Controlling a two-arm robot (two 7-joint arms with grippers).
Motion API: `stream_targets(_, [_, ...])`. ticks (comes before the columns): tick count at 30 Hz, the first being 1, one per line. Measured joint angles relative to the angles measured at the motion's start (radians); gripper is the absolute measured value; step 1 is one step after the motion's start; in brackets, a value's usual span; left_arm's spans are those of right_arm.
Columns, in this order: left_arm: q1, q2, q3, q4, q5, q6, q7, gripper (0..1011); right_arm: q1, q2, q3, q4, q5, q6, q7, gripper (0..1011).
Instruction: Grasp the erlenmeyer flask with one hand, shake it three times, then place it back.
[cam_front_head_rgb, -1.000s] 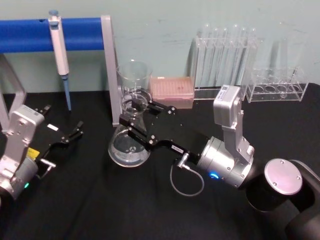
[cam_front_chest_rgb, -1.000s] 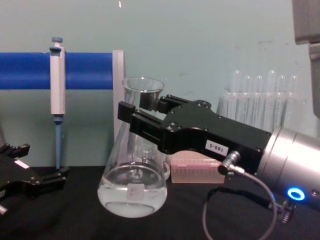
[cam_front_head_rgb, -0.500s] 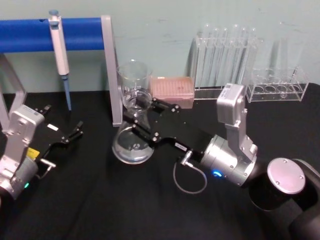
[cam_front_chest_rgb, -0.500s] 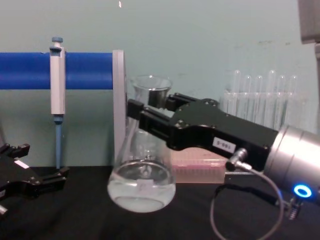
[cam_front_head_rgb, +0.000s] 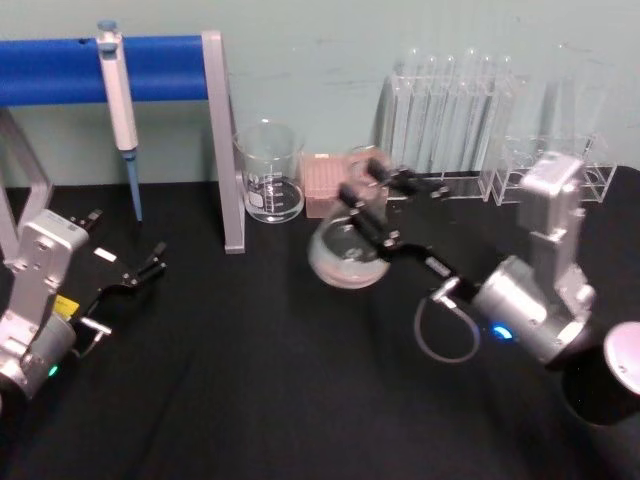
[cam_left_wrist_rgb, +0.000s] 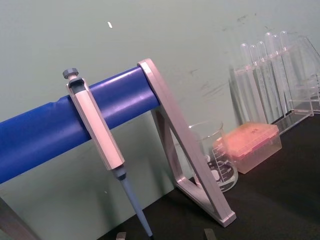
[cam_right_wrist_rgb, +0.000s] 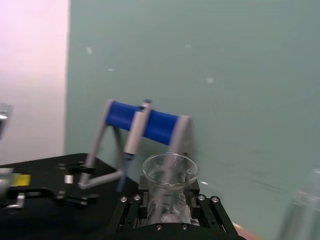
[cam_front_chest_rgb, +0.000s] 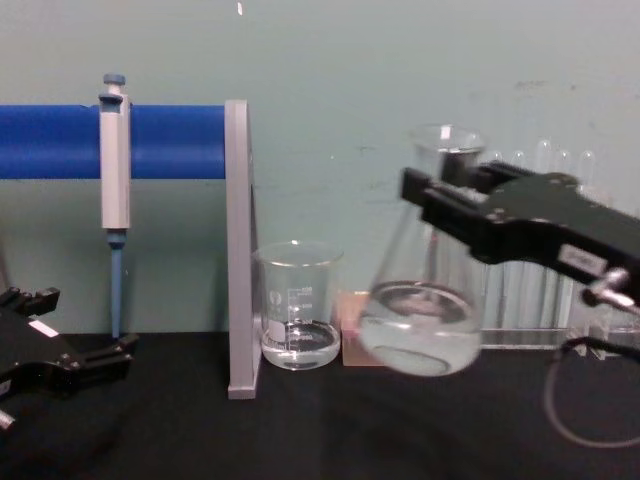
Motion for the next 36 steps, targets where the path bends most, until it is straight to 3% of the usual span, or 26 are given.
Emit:
stream_targets(8, [0.000, 0.000, 0.000, 0.000, 0.000, 0.000, 0.000, 1001, -0.081, 0.029, 0.107, -0.051, -0.023, 0.000, -0.081, 451])
stream_targets(9, [0.000, 0.000, 0.000, 0.000, 0.000, 0.000, 0.000, 1001, -0.081, 0.029, 0.107, -0.051, -0.023, 0.000, -0.081, 451])
stream_targets(10, [0.000, 0.000, 0.000, 0.000, 0.000, 0.000, 0.000, 1001, -0.105, 0.033, 0.135, -0.063, -0.028, 0.000, -0.101, 451])
stream_targets(18, [0.000, 0.000, 0.000, 0.000, 0.000, 0.000, 0.000, 1001, -0.166, 0.039, 0.208, -0.092, -0.044, 0.003, -0.147, 451])
stream_targets(28, [0.000, 0.000, 0.000, 0.000, 0.000, 0.000, 0.000, 1001, -0.175, 0.021, 0.228, -0.089, -0.059, 0.012, -0.140, 451])
stream_targets(36, [0.000, 0.000, 0.000, 0.000, 0.000, 0.000, 0.000, 1001, -0.139, -0.006, 0.206, -0.059, -0.065, 0.017, -0.093, 451])
